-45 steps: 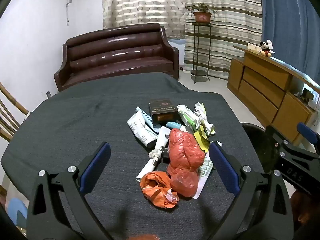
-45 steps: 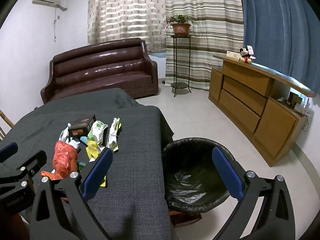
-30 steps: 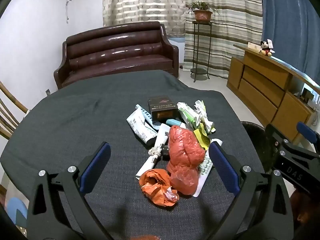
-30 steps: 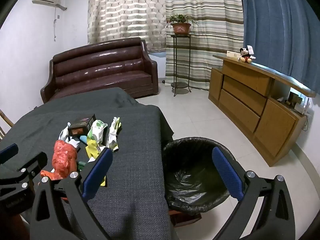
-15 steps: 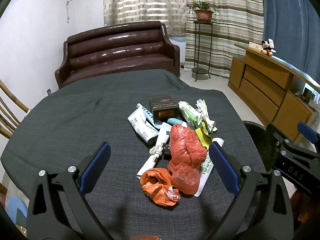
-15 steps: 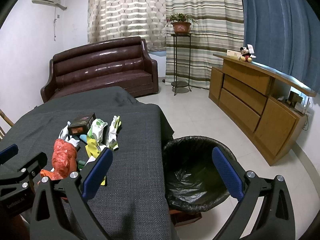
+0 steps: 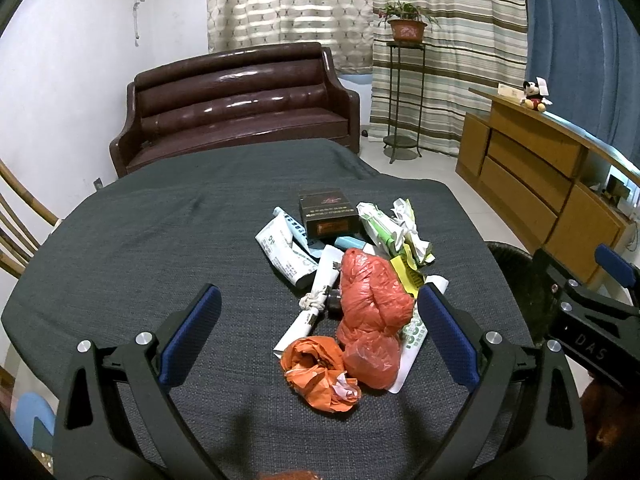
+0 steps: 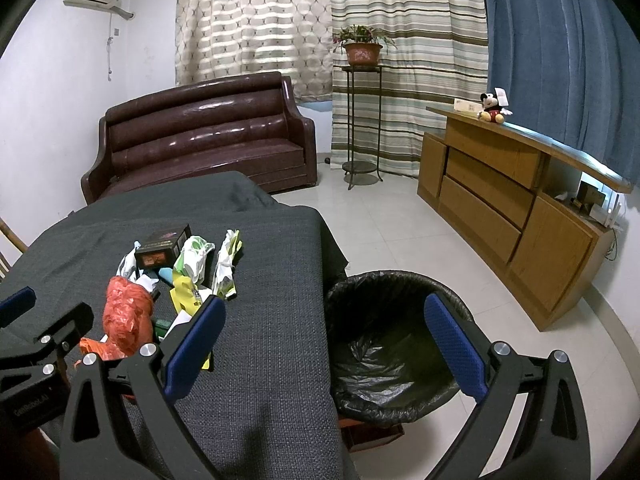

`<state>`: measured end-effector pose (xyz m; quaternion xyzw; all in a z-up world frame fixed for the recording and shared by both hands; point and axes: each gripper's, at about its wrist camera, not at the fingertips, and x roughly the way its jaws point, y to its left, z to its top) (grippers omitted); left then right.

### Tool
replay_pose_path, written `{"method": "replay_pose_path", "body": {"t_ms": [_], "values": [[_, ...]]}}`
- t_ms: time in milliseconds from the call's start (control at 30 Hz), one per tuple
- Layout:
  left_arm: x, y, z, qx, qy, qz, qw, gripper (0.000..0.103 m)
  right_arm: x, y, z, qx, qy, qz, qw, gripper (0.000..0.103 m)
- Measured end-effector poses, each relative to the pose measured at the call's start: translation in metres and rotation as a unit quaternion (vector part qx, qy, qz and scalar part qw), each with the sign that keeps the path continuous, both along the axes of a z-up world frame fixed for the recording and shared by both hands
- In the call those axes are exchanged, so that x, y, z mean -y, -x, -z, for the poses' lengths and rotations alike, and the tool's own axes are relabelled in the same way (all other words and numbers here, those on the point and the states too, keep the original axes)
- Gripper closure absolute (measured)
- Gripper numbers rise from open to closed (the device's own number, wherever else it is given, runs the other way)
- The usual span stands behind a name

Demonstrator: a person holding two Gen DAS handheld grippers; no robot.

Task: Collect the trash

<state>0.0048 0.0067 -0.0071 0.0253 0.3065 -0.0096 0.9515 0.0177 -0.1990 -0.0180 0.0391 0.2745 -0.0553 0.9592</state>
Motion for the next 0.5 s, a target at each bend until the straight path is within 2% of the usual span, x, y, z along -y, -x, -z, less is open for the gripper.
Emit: {"method": "replay_pose_path", "body": {"t_ms": [500], "values": [[0.001,0.002,0.009,0.0,-0.01,-0.001,1.0,0.007,0.0,0.004,0.001,0.0,0.001,-0.001,1.0,0.006]]}}
